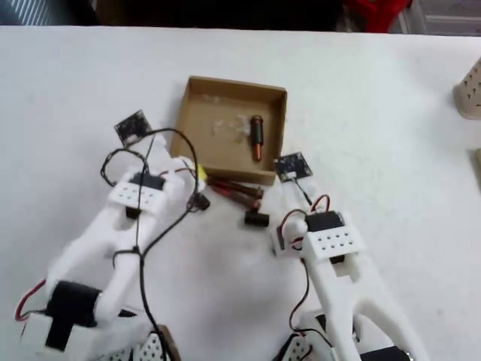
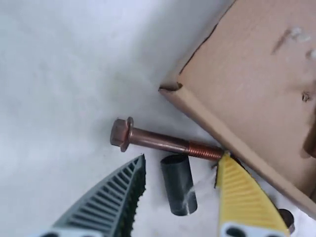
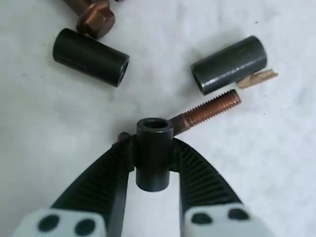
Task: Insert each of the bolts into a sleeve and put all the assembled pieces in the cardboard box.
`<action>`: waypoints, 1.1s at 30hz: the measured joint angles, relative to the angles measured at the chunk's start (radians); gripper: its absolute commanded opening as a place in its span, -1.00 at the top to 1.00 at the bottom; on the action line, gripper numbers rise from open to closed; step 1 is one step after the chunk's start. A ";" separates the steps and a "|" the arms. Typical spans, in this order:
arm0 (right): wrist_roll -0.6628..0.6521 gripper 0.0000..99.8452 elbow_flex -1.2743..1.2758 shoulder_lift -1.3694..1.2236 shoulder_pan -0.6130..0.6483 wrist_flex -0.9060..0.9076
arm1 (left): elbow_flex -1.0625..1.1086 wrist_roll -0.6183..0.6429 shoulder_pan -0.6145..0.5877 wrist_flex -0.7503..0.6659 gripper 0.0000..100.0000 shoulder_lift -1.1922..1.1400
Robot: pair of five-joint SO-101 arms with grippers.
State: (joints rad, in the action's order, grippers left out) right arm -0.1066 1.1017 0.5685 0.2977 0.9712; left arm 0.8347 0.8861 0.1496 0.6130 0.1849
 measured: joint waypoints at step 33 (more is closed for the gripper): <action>-0.074 0.97 0.000 0.000 0.000 0.000 | -0.244 0.026 -0.144 0.072 0.96 -0.327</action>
State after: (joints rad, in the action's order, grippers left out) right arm -0.1803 1.1017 0.5685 0.2977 0.9712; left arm 0.5907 0.9122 0.0054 0.6851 -0.1419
